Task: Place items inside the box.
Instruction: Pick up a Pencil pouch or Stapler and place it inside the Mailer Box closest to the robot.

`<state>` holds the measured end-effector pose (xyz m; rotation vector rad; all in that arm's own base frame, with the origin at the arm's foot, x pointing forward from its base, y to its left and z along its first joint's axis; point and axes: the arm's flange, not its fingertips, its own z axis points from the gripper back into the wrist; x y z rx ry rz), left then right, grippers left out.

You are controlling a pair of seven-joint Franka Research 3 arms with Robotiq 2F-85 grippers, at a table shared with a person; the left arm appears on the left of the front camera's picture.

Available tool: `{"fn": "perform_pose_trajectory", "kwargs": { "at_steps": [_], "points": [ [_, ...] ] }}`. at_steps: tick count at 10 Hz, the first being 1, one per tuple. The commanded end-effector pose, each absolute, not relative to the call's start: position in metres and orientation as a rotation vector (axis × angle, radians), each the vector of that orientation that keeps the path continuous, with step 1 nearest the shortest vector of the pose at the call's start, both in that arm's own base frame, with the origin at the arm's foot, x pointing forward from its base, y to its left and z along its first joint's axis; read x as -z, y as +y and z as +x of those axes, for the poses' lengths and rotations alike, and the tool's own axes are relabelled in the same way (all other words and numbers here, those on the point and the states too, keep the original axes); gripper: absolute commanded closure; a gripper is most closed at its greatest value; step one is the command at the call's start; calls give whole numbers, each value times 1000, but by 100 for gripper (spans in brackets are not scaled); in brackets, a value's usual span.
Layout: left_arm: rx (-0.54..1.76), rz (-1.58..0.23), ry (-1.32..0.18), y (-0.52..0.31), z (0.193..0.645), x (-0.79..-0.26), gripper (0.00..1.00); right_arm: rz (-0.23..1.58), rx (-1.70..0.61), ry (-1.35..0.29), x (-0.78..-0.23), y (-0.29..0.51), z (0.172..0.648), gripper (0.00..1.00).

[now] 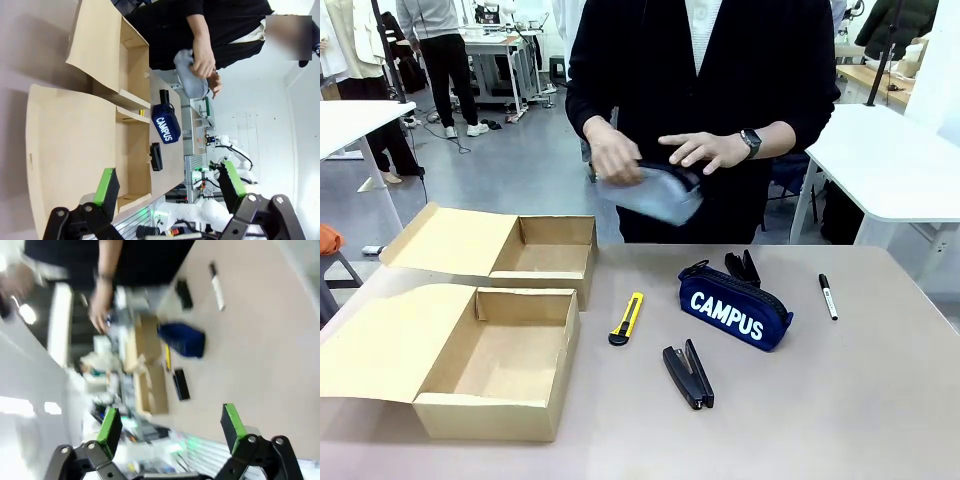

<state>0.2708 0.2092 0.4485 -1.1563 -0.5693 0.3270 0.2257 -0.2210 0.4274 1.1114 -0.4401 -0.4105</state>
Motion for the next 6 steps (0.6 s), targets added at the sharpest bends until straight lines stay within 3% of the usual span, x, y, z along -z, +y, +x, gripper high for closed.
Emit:
{"fn": "perform_pose_trajectory", "kwargs": {
  "at_steps": [1,3,4,5,6],
  "points": [
    [-309,-1170,-595,209,271,-449,0,1010,107,-349,-432,-95,257,0],
    [-309,-1170,-595,209,271,-449,0,877,-96,-274,-425,-14,264,0],
    [-309,-1170,-595,209,271,-449,0,842,-131,-294,-426,-19,259,0],
    [-309,-1170,-595,209,271,-449,0,938,-23,-250,-470,-73,298,0],
    [-309,-1170,-595,209,271,-449,0,938,-23,-250,-470,-73,298,0]
  ]
}}
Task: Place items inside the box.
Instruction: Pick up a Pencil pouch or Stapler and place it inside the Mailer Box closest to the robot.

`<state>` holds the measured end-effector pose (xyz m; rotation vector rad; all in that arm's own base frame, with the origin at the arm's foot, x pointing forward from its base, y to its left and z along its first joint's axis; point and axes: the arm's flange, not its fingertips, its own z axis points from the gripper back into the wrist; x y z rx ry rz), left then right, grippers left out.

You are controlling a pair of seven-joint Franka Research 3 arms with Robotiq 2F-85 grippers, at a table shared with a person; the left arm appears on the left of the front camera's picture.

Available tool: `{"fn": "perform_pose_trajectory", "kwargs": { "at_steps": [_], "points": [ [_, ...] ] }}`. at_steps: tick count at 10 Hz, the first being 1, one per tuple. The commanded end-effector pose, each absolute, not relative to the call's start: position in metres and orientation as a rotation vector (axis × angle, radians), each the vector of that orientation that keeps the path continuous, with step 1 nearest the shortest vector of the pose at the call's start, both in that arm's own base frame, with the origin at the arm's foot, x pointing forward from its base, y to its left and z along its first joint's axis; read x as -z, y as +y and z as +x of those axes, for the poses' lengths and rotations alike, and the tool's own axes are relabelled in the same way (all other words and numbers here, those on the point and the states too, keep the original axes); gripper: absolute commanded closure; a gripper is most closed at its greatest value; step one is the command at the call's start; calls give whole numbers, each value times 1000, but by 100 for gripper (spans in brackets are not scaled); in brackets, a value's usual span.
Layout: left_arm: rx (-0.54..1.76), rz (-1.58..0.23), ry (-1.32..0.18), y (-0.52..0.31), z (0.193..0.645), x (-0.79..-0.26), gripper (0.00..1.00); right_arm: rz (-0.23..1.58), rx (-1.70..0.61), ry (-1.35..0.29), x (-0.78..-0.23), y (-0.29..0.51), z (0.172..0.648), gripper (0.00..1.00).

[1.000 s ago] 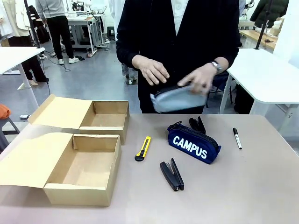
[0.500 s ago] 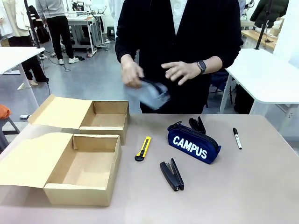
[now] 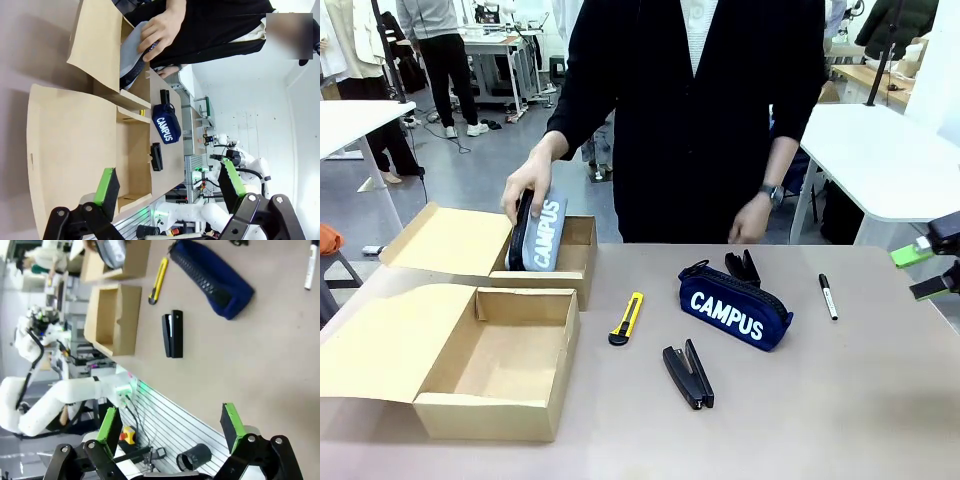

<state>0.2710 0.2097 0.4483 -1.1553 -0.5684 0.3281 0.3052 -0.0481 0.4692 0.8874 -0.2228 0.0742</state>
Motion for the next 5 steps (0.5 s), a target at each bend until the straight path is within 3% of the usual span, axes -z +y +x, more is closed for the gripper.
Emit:
{"fn": "perform_pose_trajectory", "kwargs": {
  "at_steps": [1,3,5],
  "points": [
    [-309,-1170,-595,209,271,-449,0,870,-103,-210,-470,-36,308,0],
    [-309,-1170,-595,209,271,-449,0,687,-214,-88,-458,-7,308,0],
    [-309,-1170,-595,209,271,-449,0,597,-323,-181,-462,4,329,0]
  ]
}}
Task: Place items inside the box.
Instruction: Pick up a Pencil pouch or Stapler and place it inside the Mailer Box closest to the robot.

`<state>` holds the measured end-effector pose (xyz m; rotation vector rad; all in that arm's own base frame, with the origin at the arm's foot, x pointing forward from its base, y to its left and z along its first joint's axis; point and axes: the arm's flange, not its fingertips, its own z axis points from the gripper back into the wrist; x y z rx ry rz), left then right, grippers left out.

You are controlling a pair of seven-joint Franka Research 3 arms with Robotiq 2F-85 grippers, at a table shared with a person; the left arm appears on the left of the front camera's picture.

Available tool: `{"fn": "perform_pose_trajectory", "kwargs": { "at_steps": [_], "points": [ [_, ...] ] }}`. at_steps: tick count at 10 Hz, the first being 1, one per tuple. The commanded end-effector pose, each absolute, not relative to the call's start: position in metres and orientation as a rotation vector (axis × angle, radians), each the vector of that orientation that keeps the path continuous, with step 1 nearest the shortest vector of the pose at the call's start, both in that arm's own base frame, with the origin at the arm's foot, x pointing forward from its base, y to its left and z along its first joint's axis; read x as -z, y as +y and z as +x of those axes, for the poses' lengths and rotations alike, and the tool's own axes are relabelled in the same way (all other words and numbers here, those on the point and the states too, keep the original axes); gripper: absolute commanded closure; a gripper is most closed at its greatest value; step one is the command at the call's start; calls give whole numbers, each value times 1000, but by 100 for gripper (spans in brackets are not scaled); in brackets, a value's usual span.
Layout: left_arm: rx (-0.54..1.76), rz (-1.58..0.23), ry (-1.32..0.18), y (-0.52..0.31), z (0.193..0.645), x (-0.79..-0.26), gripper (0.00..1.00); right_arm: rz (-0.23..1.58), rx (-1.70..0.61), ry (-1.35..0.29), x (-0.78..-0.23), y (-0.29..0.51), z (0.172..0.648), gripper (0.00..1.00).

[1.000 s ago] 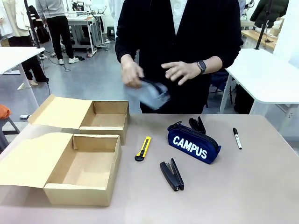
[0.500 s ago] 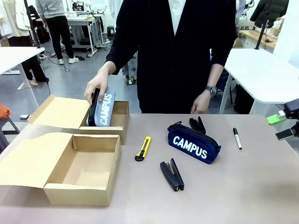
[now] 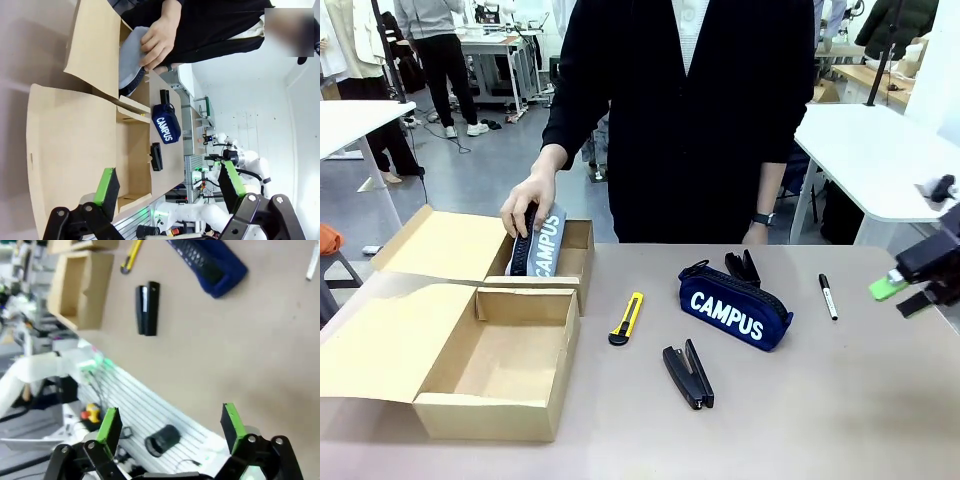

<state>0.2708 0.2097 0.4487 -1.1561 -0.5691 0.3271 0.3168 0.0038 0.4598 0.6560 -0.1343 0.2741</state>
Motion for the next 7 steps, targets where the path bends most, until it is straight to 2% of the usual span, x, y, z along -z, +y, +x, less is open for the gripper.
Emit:
{"fn": "perform_pose_trajectory", "kwargs": {
  "at_steps": [1,3,4,6,7],
  "points": [
    [-309,-1170,-595,209,271,-449,0,544,-392,-191,-462,9,343,0],
    [-309,-1170,-595,209,271,-449,0,454,-566,-179,-458,33,367,0],
    [-309,-1170,-595,209,271,-449,0,388,-575,-178,-456,56,372,0],
    [-309,-1170,-595,209,271,-449,0,293,-488,-293,-456,94,373,0],
    [-309,-1170,-595,209,271,-449,0,392,-568,-184,-458,65,369,0]
  ]
}}
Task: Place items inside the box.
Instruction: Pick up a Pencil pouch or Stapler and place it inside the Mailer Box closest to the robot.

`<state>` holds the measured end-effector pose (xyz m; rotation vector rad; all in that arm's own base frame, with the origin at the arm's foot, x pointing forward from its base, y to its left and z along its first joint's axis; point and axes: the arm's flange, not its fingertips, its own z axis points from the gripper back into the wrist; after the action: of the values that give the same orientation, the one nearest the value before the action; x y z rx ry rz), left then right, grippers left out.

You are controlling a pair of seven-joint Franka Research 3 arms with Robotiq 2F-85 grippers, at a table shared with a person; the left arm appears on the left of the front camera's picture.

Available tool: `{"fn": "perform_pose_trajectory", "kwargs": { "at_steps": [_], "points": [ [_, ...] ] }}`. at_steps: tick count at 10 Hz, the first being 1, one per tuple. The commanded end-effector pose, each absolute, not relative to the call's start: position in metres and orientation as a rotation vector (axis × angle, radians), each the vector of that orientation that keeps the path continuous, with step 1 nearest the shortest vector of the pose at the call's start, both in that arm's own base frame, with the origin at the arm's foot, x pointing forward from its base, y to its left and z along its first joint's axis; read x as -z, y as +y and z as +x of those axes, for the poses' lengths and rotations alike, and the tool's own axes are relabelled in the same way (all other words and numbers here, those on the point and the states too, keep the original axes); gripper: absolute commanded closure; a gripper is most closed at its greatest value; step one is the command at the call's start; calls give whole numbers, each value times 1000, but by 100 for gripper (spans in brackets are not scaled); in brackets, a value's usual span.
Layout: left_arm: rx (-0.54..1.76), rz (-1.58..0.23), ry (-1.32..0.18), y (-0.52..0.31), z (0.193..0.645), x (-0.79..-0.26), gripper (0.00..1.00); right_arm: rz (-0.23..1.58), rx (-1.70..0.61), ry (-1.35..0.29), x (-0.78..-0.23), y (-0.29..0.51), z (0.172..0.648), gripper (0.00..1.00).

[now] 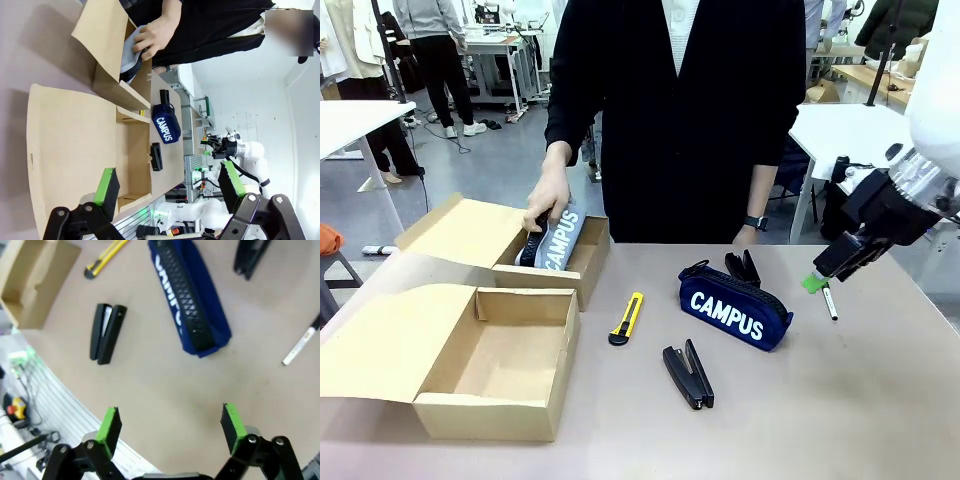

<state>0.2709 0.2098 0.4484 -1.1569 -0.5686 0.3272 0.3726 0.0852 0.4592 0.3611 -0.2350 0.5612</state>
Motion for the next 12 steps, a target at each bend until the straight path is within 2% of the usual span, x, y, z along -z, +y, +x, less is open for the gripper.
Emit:
{"fn": "perform_pose_trajectory", "kwargs": {
  "at_steps": [1,2,3,4,6,8,9,10,11,12],
  "points": [
    [-309,-1170,-595,209,271,-449,0,392,-568,-184,-458,65,369,0],
    [-309,-1170,-595,209,271,-449,0,361,-561,-235,-459,85,373,0],
    [-309,-1170,-595,209,271,-449,0,328,-458,-255,-464,94,371,0],
    [-309,-1170,-595,209,271,-449,0,258,-391,-259,-460,122,391,0],
    [-309,-1170,-595,209,271,-449,0,133,-309,-263,-449,158,460,0],
    [-309,-1170,-595,209,271,-449,0,42,-328,-194,-416,177,520,0],
    [-309,-1170,-595,209,271,-449,0,3,-302,-177,-402,178,526,0],
    [-309,-1170,-595,209,271,-449,0,88,-237,-209,-404,168,520,0],
    [-309,-1170,-595,209,271,-449,0,74,-336,-222,-396,170,510,0],
    [-309,-1170,-595,209,271,-449,0,66,-303,-203,-383,167,526,0]
  ]
}}
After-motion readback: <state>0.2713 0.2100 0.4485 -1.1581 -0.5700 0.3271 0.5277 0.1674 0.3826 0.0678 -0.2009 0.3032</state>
